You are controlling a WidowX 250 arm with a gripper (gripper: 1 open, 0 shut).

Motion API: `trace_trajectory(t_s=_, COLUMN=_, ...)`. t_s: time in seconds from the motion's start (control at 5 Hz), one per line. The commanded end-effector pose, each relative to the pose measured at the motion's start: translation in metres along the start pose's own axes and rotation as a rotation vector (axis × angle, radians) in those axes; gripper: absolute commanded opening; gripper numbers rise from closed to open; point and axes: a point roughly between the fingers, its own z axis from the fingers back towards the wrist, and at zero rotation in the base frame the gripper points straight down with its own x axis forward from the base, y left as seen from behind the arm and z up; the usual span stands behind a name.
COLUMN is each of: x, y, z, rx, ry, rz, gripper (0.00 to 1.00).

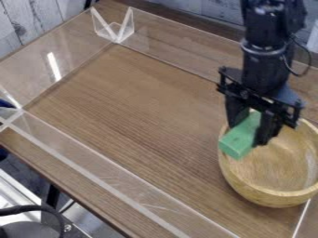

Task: Put the green block in the brown bowl

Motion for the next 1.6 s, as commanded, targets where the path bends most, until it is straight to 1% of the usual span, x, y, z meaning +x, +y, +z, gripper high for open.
trace_trajectory(t_s=0.0, x=0.013, y=-0.014, z=0.000, rx=-0.006, ry=-0.039, rz=-0.025, gripper=0.00)
trace_trajectory(t_s=0.2, x=0.020, y=-0.021, z=-0.015, rx=-0.008, ry=-0.022, rz=-0.043, gripper=0.00)
trace_trajectory(t_s=0.4, x=0.025, y=-0.023, z=-0.024, rx=-0.005, ry=-0.008, rz=-0.054, gripper=0.00)
trace_trajectory(t_s=0.6, x=0.027, y=-0.023, z=-0.026, rx=-0.006, ry=-0.003, rz=-0.055, gripper=0.00)
trace_trajectory(t_s=1.4, x=0.029, y=-0.020, z=-0.024, rx=-0.012, ry=0.001, rz=-0.048, gripper=0.00)
